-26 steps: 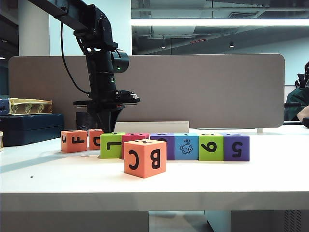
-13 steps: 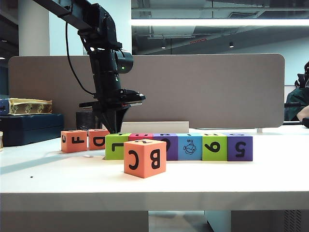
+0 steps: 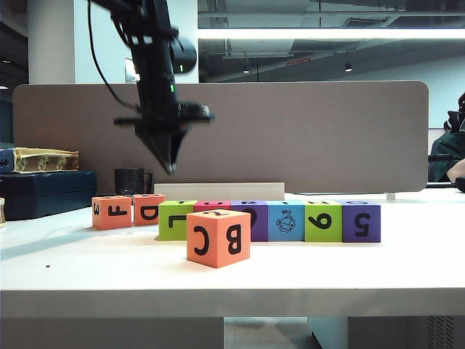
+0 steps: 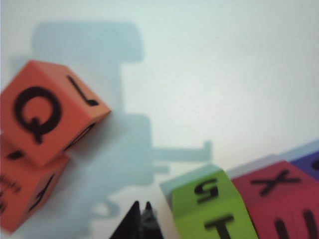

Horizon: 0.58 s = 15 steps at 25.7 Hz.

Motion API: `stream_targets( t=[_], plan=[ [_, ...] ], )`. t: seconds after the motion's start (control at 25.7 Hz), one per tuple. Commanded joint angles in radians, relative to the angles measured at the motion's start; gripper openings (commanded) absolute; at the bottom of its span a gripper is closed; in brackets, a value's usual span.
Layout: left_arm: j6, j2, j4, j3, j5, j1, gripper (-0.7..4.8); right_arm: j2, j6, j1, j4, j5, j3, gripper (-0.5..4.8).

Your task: Select the appropriate blocks from the scattered letter blocks on the table and arrange them in a row to spell out "TURING".

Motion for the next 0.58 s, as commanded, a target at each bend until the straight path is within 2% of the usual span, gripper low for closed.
stream_targets(
  t=[0.04, 0.58],
  plan=[
    [-0.011, -0.035, -0.079, 0.032, 0.011, -0.023, -0.06, -0.01, -0.003, -0.001, 0.013, 0.001, 0.003, -0.01],
    [0.034, -0.231, -0.082, 0.032, 0.078, -0.156, -0.06, -0.01, -0.003, 0.0, 0.013, 0.0, 0.003, -0.01]
  ],
)
